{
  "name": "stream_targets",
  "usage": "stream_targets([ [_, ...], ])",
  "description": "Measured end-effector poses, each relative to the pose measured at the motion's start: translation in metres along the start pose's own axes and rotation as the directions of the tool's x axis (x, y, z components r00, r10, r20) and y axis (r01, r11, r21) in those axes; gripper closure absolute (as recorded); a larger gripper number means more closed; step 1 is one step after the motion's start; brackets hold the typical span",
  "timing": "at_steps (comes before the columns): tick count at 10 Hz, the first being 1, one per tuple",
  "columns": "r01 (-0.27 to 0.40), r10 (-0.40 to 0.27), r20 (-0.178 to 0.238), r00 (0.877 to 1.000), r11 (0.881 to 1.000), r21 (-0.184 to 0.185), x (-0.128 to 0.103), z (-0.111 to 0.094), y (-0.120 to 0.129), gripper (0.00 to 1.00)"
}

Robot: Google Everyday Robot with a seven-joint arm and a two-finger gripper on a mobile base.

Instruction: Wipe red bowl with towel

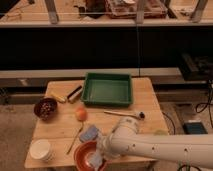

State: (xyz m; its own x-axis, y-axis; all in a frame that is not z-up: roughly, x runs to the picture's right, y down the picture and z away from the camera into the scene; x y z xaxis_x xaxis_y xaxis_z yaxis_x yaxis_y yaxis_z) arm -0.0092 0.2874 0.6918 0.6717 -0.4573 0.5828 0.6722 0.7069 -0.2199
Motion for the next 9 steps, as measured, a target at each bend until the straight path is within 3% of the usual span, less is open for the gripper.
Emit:
stream_targets([
  [3, 0.018, -0.018, -0.009, 1.000, 1.000, 0.017, -0.001, 0.002, -0.026, 1.00],
  [6, 0.079, -0.079, -0.008, 0.997, 0.996, 0.034, -0.036, 0.011, -0.066, 1.00],
  [9, 0.155, -0.156, 0.021, 0.988, 0.987, 0.028, -0.072, 0.030, -0.085, 1.00],
])
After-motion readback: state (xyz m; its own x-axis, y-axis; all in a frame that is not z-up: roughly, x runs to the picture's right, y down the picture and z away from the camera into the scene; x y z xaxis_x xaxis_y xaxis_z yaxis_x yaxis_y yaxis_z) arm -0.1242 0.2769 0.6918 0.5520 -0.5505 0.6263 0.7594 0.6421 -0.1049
